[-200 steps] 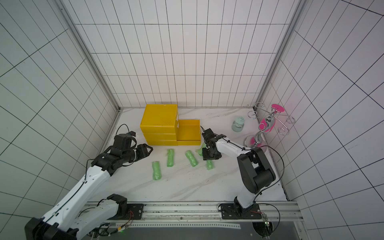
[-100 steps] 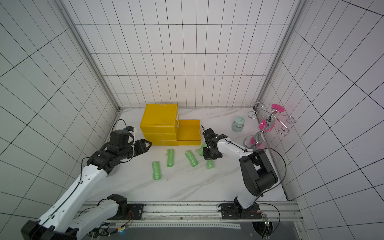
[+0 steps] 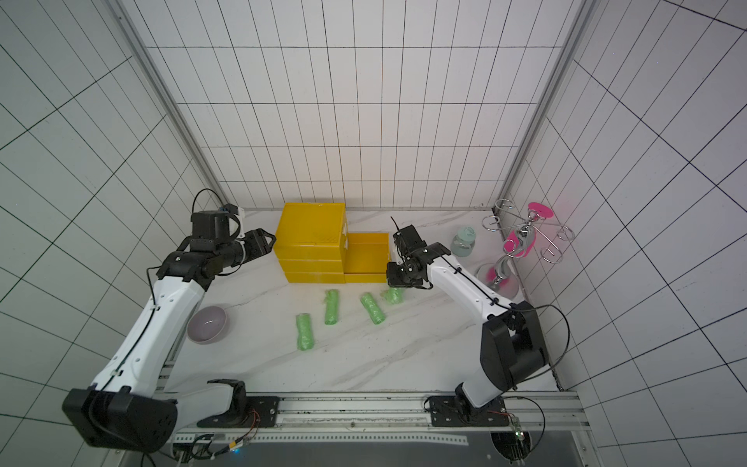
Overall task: Sort the rolls of trash bags by color and place them into the drawer
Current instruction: Pick up the roll of trash bags from the center of the board, then place the roll of trash bags in the drawer.
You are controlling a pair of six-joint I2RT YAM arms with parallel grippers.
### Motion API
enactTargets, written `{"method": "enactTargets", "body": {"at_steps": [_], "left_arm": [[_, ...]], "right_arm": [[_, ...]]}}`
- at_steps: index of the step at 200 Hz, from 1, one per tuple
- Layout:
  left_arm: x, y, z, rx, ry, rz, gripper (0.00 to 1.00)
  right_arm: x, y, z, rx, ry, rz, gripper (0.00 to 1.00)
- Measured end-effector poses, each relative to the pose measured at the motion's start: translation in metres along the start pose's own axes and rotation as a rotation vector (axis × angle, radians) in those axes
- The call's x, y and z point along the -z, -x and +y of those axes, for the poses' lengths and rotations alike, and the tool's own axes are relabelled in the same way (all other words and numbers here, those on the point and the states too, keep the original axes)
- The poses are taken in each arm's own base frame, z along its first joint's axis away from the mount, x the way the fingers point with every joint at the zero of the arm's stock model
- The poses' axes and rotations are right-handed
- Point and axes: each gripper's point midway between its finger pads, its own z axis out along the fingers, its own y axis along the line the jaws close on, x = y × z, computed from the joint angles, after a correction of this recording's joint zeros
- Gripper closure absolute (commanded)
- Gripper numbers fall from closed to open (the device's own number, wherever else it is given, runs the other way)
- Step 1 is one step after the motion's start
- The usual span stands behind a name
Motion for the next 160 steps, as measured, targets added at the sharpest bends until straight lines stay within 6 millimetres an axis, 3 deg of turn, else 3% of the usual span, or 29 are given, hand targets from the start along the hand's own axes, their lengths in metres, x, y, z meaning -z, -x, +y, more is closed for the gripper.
{"method": "enactTargets", "body": {"at_steps": [40,83,160], "left_arm": [[-0.040,0.000,0.020,0.017,0.050,0.072,0.39],[-0.054,0.003,0.024,0.015,0.054,0.079,0.41],[-0.070,0.009,0.017,0.017,0.007,0.071,0.44]], "right_arm": [[-0.017,0.049,0.025,-0.026,0.057,-0.024,0.90],[-0.043,0.087,0.038,-0.060,0.083,-0.033,0.90],[-0.083,0.115,0.034,-0.140,0.111,-0.008,0.89]]}}
